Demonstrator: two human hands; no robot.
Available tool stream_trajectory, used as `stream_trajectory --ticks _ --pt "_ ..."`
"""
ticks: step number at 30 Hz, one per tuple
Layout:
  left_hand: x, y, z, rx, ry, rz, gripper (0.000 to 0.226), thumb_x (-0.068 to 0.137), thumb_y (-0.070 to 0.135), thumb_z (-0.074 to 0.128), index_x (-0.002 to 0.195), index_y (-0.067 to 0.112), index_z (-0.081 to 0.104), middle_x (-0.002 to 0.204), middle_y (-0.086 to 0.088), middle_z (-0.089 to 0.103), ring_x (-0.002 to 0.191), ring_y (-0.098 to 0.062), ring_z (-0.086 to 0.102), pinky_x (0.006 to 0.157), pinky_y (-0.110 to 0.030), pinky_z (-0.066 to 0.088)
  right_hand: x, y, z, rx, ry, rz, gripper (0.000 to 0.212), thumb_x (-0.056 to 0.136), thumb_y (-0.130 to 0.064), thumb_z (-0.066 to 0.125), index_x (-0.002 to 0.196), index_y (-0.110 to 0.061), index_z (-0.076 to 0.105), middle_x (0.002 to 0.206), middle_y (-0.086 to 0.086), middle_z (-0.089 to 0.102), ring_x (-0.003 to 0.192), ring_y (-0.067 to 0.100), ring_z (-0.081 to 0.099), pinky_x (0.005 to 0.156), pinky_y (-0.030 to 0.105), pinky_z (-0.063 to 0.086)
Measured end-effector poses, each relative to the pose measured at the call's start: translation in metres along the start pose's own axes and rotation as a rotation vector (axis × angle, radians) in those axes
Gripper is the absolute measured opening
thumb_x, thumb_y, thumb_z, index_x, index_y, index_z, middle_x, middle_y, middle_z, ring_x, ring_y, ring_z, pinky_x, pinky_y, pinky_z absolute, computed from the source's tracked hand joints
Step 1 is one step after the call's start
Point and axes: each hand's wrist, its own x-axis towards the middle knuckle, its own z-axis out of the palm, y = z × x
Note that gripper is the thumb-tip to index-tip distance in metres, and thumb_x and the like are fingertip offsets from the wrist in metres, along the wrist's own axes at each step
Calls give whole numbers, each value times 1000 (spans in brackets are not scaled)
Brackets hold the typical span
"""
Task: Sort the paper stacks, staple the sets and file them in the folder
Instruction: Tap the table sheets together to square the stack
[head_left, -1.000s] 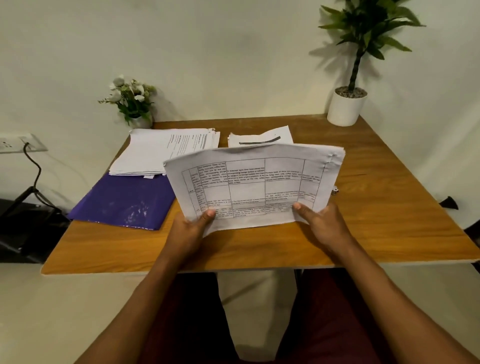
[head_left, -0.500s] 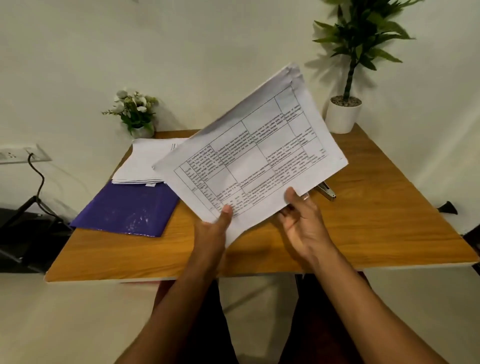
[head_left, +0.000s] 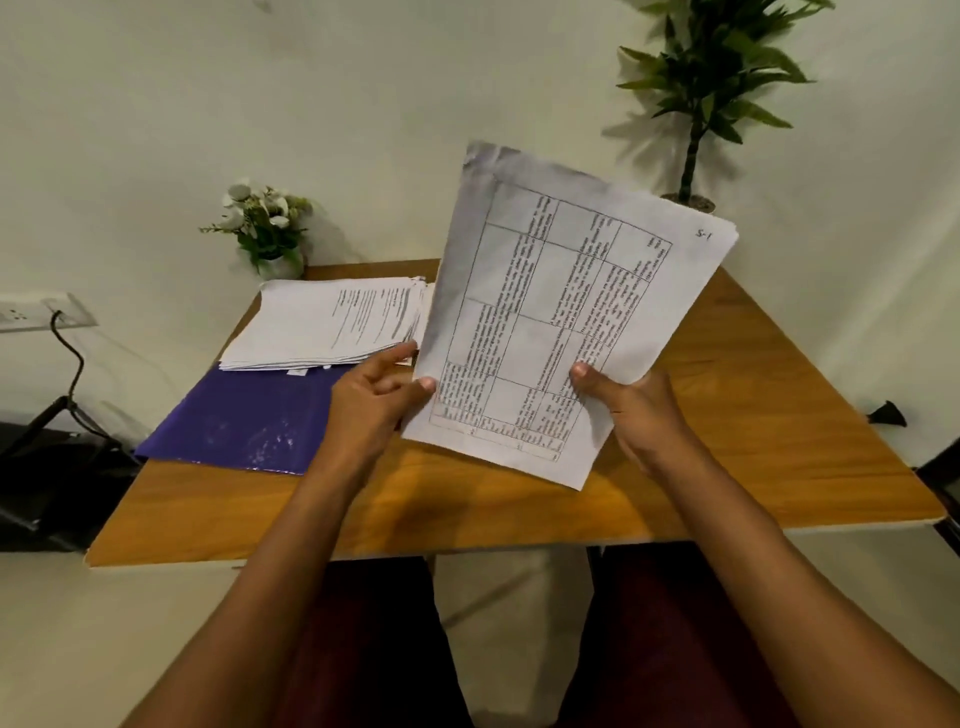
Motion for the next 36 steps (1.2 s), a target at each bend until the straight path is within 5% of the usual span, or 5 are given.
stream_trajectory --ticks 3,7,19,25,36 --pt "0 12 4 157 -184 47 36 86 23 77 121 18 68 106 2 78 97 -18 75 81 -37 63 2 -2 -1 -134 -68 -3 32 91 -4 71 110 -30 68 110 -14 76 111 14 70 97 40 56" --pt "-5 20 21 109 -136 122 24 84 38 73 106 28 69 96 10 78 91 -13 75 75 -28 61 3 -10 7 -231 -114 -67 28 93 -9 71 101 -36 71 105 -22 75 106 7 71 95 33 55" --pt "-24 -26 29 -77 -74 104 27 96 13 67 117 29 61 111 11 76 105 -14 73 81 -27 60 -4 17 1 -310 -117 -16 26 95 -16 68 119 -24 64 95 -27 69 88 -14 67 72 7 52" --pt "-30 -47 32 39 -46 33 22 94 22 70 114 28 63 104 15 77 102 -15 73 76 -23 59 -10 39 -2 -372 -90 93 29 97 -27 67 125 -21 66 103 -19 72 99 1 70 83 24 60" --pt "-29 -57 40 -48 74 8 24 95 18 68 117 24 63 101 14 76 103 -9 72 78 -23 60 -17 55 0 -242 -11 175 24 91 -25 73 114 -26 68 113 -5 75 101 11 73 84 28 61"
